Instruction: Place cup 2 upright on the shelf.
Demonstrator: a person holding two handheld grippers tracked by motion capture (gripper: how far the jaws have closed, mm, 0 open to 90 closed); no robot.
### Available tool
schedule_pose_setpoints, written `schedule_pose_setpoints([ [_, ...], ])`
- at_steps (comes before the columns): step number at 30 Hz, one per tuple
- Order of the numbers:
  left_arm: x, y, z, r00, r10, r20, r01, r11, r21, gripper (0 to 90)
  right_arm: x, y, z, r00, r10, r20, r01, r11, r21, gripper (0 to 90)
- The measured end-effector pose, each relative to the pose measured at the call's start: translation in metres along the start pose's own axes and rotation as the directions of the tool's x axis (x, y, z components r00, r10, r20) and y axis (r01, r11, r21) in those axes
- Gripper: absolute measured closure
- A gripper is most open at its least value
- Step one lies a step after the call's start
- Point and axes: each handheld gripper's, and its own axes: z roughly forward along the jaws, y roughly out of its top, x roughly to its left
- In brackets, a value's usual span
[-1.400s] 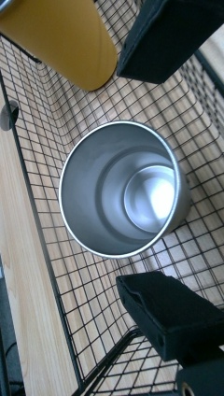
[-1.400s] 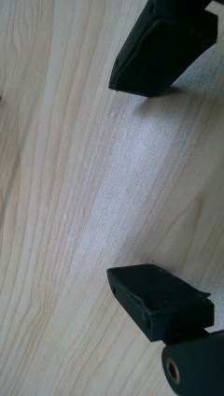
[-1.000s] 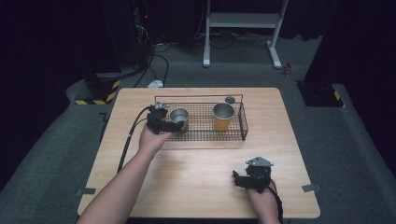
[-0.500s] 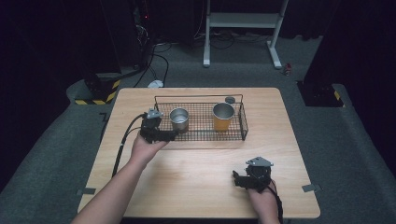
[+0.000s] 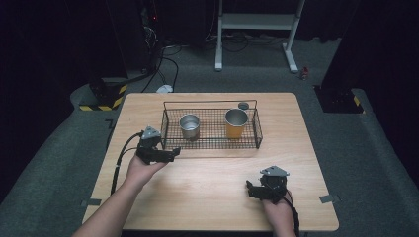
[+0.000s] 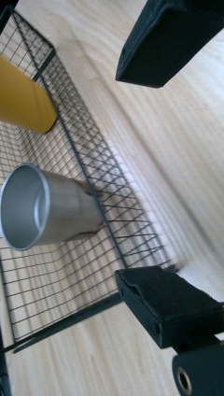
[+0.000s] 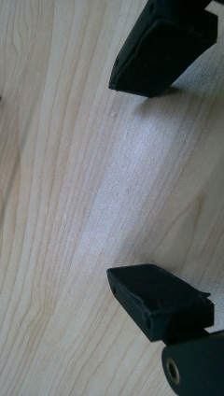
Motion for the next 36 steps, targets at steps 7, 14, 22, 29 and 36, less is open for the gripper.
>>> schedule_pose_setpoints([
  [7, 0.004, -0.033, -0.006, 0.9999, 0.012, 0.011, -0.012, 0.9988, 0.047, 7.1, 0.0, 0.0, 0.0, 1.0, 0.0, 0.0, 0.0, 1.0, 0.0, 9.6],
  [14, 0.011, -0.072, -0.005, 0.9983, 0.057, 0.014, -0.058, 0.9865, 0.153, 7.1, 0.0, 0.0, 0.0, 1.0, -0.001, 0.0, 0.001, 1.0, 0.0, 9.6],
  [22, 0.027, -0.113, -0.016, 0.9934, 0.083, -0.08, -0.072, 0.989, 0.13, 4.0, 0.0, 0.0, 0.0, 1.0, 0.0, 0.0, 0.0, 1.0, 0.0, 9.6],
  [29, 0.034, -0.118, -0.022, 0.9915, 0.052, -0.12, -0.035, 0.9899, 0.137, 0.2, 0.0, 0.0, 0.0, 1.0, -0.001, 0.0, 0.001, 1.0, -0.001, 9.6],
  [36, 0.034, -0.117, -0.021, 0.9916, 0.043, -0.122, -0.026, 0.9907, 0.134, 0.4, 0.0, 0.0, 0.0, 1.0, -0.001, 0.001, 0.001, 1.0, -0.002, 9.6],
])
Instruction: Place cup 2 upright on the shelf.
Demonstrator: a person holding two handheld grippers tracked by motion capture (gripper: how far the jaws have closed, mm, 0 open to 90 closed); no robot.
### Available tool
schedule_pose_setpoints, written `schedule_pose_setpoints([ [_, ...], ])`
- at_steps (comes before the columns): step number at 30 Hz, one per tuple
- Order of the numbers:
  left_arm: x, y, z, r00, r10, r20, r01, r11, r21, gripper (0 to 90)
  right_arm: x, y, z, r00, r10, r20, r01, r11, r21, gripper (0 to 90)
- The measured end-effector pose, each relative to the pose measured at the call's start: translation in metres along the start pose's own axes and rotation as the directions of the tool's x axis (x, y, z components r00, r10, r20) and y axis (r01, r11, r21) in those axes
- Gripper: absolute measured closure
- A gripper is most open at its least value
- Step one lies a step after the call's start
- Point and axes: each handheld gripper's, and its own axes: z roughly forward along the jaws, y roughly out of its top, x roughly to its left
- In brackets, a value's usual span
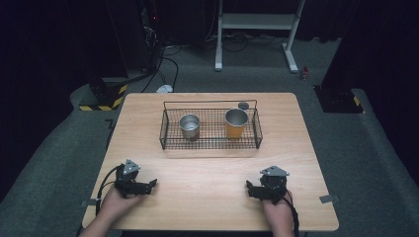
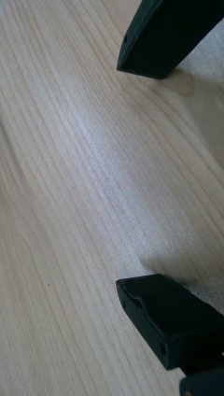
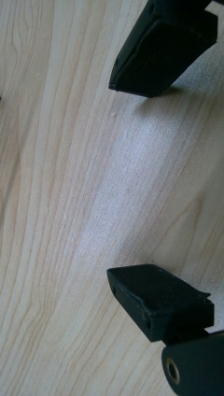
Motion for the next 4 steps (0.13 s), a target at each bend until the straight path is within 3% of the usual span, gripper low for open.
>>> schedule_pose_setpoints([
  [4, -0.0001, 0.0, 0.0, 1.0, 0.0, 0.0, 0.0, 1.0, 0.0, 0.4, 0.0002, 0.0001, 0.0, 1.0, 0.001, 0.004, -0.001, 1.0, 0.0, 9.4],
])
